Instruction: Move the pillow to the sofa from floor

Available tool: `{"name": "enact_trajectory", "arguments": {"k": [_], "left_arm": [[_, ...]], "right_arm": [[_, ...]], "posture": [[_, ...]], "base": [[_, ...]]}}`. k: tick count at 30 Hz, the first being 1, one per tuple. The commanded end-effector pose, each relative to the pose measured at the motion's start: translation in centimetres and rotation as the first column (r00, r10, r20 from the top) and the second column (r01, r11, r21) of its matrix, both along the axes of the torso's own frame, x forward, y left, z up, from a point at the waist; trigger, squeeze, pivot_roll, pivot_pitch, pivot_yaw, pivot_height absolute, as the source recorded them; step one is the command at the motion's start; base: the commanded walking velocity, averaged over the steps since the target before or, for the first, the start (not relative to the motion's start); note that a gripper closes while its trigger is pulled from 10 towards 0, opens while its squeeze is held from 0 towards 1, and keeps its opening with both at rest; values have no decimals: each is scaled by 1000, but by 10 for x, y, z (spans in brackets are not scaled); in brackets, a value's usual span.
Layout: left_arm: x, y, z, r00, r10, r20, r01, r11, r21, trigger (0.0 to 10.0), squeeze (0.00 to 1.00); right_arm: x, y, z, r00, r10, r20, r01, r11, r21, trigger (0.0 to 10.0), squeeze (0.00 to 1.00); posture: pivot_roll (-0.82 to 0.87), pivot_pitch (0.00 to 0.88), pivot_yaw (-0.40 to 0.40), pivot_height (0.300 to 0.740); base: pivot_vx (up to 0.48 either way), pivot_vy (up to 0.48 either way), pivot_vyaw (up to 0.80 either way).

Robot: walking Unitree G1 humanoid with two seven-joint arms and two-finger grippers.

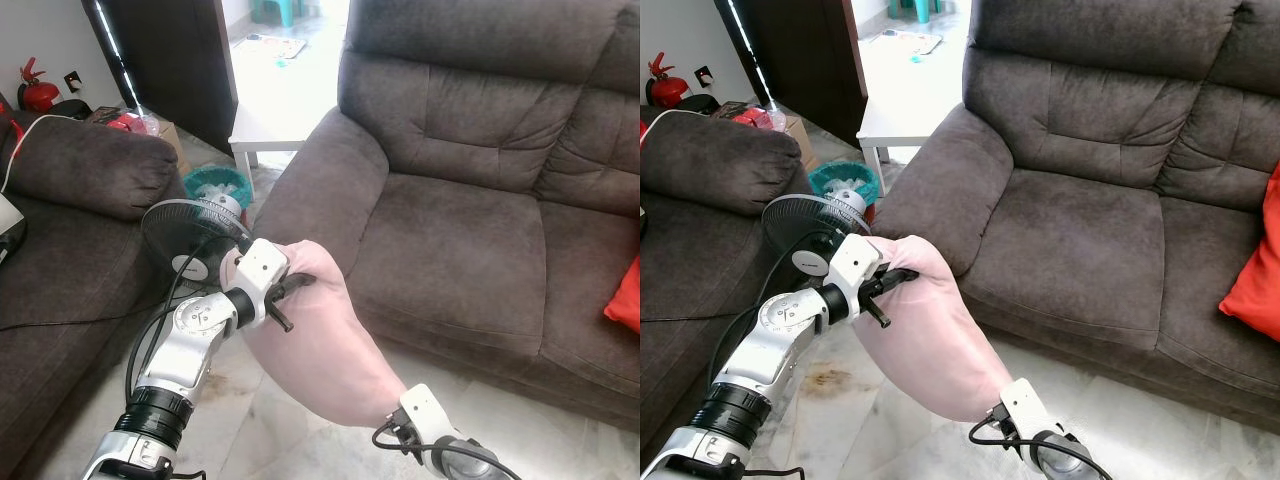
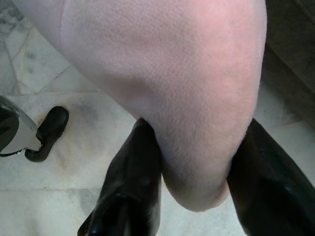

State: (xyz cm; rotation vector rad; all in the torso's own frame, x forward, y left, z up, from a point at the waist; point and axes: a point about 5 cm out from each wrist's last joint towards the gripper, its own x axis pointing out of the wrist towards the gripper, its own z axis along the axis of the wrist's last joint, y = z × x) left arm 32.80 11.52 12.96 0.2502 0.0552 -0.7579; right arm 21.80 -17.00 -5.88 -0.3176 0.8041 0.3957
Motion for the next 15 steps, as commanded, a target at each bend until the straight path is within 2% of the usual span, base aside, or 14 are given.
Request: {"name": "enact_trajectory", "arguments": {"k": [1,9,13,15], "left_arm": [[3,-6,24,994,-29,106,33,999,-30,10000,0],[2,-6,22,995,-29,100,32,999,-24,10000,0],[0,-5,18,995,-28,92,30,999,-21,10000,0],[-2,-4,16,997,-2,83,7,999,-49,10000,0]], "right_arm": [[2,2,2,1000,-10,18,10,1000,19,0,0],[5,0,6,998,-29,55,28,999,27,0,0],[12,-4,12,994,-55,92,52,998,40,0,0],[18,-8,19,988,-77,136,72,997,42,0,0]], "posture": [[30,55,22,740],[29,54,23,740],[29,53,24,740],[27,52,24,740]], "base": [[0,0,0],[0,0,0],[0,0,0],[0,0,0]]}}
